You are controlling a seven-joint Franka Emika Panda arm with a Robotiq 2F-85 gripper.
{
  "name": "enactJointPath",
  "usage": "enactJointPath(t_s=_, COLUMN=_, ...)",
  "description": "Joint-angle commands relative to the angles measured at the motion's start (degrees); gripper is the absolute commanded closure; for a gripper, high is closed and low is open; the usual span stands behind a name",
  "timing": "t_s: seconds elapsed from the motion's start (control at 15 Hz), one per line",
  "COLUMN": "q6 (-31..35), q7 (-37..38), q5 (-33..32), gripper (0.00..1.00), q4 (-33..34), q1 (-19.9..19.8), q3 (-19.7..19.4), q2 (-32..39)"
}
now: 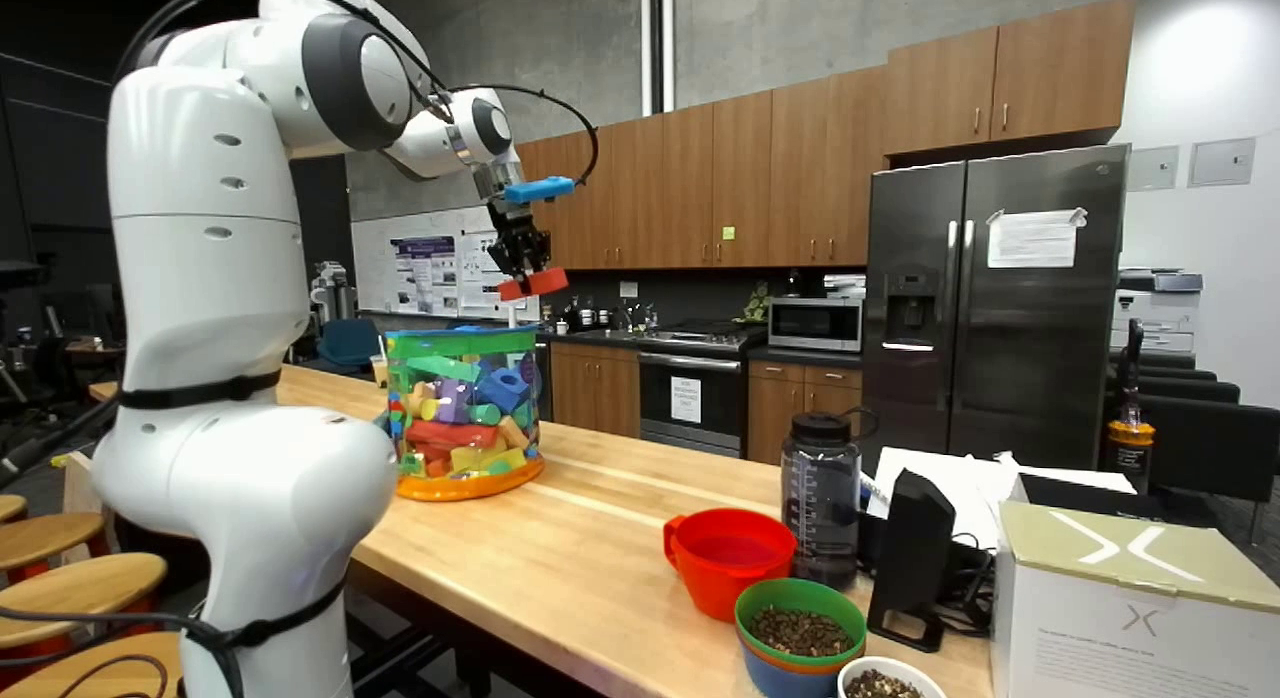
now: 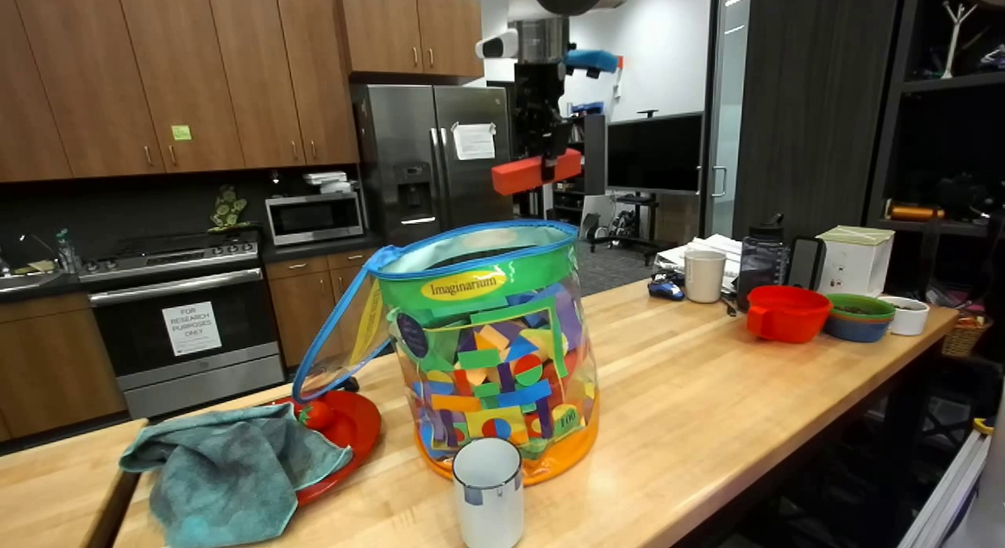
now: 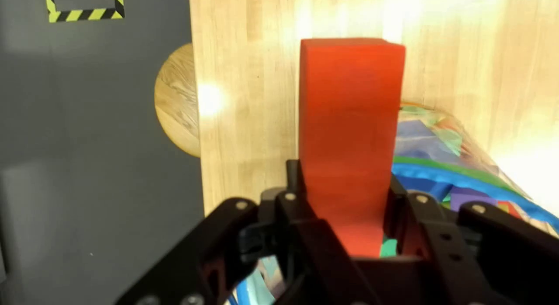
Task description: Remove one orange block from the toy bag
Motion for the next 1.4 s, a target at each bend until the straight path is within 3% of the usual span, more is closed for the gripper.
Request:
enactJointPath(t_s=0.0, q6=0.1, q7=3.6, q5=-1.7, gripper=0.84, q4=-6.1, q1=-1.5, q3=-1.5, q2=-6.1)
enactJointPath(t_s=0.67, q6=-4.6, q7=8.3, q5=2.8, gripper=0.84, q4=-26.0, q1=-3.5, q3=-8.2, q2=-24.1)
enactJointPath(t_s=1.0, q6=0.1, q7=11.9, q5=9.4, gripper=0.84, q4=-43.6, q1=-2.5, q3=-11.5, q2=-34.4)
enactJointPath(t_s=1.33, q6=2.1, q7=12.0, q5=16.1, gripper=0.84, q4=-58.8, q1=0.4, q3=-11.6, q2=-40.4)
